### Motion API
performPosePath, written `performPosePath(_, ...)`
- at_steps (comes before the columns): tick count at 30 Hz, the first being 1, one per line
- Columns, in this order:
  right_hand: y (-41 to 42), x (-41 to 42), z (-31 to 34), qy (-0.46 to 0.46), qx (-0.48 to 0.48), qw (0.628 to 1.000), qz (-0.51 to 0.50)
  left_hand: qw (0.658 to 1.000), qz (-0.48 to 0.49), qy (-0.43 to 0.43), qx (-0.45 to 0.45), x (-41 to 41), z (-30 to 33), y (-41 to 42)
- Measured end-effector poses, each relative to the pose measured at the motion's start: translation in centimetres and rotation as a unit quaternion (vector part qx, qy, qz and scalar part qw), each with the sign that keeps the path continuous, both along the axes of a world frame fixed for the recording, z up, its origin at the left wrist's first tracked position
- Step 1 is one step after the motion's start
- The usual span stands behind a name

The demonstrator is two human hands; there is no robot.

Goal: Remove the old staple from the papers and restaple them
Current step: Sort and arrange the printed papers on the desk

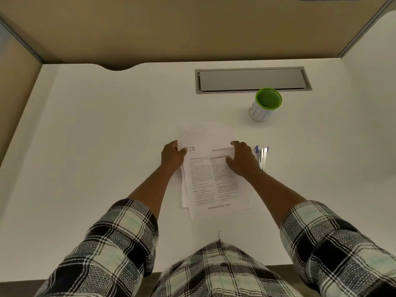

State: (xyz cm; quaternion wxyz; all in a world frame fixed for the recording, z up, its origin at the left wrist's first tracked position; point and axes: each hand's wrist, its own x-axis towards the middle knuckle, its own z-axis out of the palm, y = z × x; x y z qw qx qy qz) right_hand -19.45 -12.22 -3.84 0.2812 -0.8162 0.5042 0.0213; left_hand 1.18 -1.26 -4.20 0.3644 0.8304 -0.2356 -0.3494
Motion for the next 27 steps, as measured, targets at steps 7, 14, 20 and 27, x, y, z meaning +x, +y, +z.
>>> performPosePath(7,-1.2,0.0,0.5,-0.190,0.119,0.956,-0.191,0.989,0.040,0.140,-0.038,0.6,-0.1,1.1)
performPosePath(14,-1.0,-0.5,1.1,-0.253,0.161,0.936,-0.184,0.976,0.043,0.212,-0.036,0.6,0.9,1.9)
performPosePath(20,-1.1,-1.0,2.1,-0.227,0.145,0.951,-0.148,0.971,0.071,0.203,-0.103,0.6,3.0,2.1)
performPosePath(27,-0.5,-0.2,2.7,-0.174,0.060,0.969,-0.164,0.980,0.105,0.130,-0.107,-0.3,3.9,1.7)
